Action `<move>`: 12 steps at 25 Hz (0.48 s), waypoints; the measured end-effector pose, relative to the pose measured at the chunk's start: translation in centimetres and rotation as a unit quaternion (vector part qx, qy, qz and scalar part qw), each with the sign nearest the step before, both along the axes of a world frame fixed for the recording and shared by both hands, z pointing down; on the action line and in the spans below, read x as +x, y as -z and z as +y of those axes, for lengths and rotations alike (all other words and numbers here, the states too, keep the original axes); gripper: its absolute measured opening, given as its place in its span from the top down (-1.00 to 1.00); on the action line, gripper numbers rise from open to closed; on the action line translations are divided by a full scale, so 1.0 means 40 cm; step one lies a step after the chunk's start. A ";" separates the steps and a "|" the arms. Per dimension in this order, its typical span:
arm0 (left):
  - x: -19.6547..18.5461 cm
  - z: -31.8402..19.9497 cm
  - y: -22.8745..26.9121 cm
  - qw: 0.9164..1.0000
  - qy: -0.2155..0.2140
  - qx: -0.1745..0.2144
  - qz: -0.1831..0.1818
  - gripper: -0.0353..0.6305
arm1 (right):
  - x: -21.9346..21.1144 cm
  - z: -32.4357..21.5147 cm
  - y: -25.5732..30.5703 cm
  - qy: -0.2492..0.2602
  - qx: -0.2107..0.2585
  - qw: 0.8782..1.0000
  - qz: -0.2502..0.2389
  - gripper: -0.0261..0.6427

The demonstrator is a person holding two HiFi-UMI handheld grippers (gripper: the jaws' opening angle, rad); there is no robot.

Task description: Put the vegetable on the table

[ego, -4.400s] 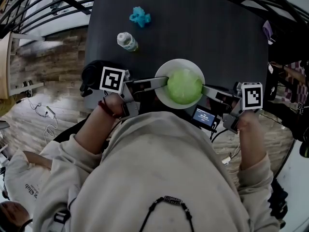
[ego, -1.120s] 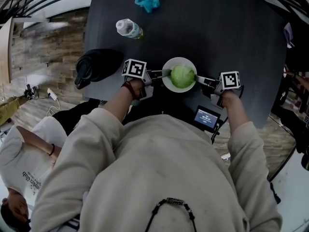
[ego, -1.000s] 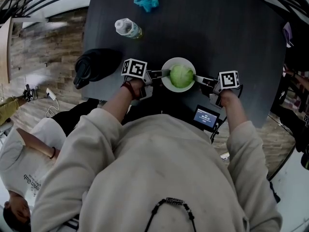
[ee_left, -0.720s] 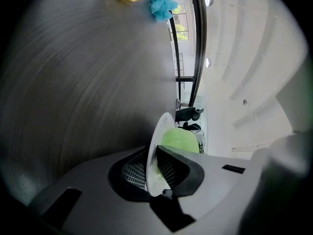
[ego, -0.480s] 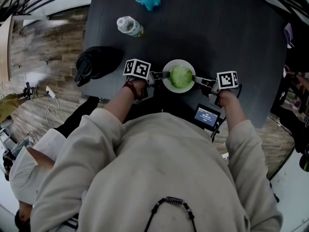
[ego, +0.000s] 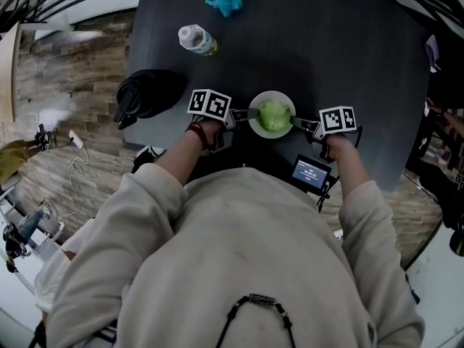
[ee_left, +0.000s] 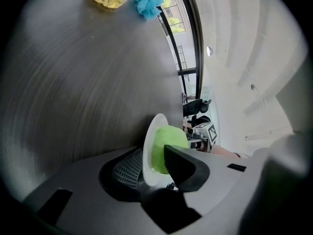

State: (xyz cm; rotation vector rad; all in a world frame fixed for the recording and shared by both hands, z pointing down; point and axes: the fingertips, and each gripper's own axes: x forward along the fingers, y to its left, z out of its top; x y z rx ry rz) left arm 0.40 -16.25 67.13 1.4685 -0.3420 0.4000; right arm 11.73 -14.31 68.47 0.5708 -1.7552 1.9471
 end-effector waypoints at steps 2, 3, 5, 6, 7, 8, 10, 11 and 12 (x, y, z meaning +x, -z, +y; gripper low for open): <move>-0.005 -0.003 0.000 1.000 0.000 0.004 -0.003 0.47 | 0.003 -0.008 0.003 -0.010 -0.002 1.000 0.006 0.66; -0.006 -0.005 0.001 1.000 0.001 0.005 -0.002 0.43 | 0.006 -0.012 0.005 -0.013 0.000 1.000 0.012 0.60; -0.001 -0.010 0.011 1.000 0.006 0.006 0.006 0.34 | 0.013 -0.020 0.011 -0.015 0.006 1.000 0.026 0.51; 0.003 -0.011 0.018 1.000 0.009 0.007 0.011 0.22 | 0.014 -0.023 0.014 -0.019 0.008 0.999 0.032 0.44; 0.008 -0.012 0.026 1.000 0.011 0.010 0.014 0.09 | 0.017 -0.027 0.018 -0.023 0.010 0.999 0.039 0.36; 0.012 -0.015 0.034 1.000 0.013 0.016 0.014 -0.02 | 0.020 -0.032 0.021 -0.029 0.012 0.998 0.045 0.26; 0.012 -0.027 0.046 0.999 0.022 0.028 0.007 -0.18 | 0.032 -0.047 0.028 -0.039 0.018 0.997 0.056 0.14; 0.009 -0.032 0.050 0.999 0.029 0.030 0.006 -0.18 | 0.036 -0.054 0.033 -0.042 0.021 0.997 0.058 0.15; 0.004 -0.033 0.053 0.999 0.036 0.029 0.008 -0.18 | 0.039 -0.059 0.039 -0.046 0.023 0.997 0.057 0.15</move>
